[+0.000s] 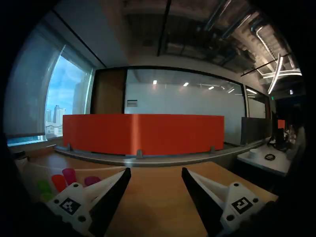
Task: Pour water
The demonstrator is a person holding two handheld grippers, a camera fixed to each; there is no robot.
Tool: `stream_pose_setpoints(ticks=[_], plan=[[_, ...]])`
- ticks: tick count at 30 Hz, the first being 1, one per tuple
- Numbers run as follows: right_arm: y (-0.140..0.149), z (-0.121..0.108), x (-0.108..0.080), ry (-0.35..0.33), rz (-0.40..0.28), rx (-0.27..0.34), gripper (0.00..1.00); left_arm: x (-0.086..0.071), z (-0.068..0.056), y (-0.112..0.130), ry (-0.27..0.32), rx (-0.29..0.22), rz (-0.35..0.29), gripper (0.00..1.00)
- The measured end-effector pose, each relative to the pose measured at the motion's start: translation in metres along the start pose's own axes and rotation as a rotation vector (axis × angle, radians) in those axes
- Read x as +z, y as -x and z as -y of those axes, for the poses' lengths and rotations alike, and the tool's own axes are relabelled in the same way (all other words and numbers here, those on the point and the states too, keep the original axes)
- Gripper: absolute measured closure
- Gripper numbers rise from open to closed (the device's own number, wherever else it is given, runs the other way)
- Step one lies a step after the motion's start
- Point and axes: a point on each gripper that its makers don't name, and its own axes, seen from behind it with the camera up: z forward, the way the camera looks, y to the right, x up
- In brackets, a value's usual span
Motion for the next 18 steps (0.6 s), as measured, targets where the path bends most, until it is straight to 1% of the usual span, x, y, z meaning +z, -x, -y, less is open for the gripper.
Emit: stream_pose_setpoints(ticks=[6, 18], plan=[[-0.002, 0.000, 0.000, 0.000, 0.000, -0.010, 0.01, 0.001, -0.003, 0.009, -0.001, -0.016, 0.008, 0.02], [-0.005, 0.004, -0.002, 0.001, -0.006, -0.041, 0.00, 0.003, -0.009, 0.024, 0.005, -0.016, 0.024, 0.02]])
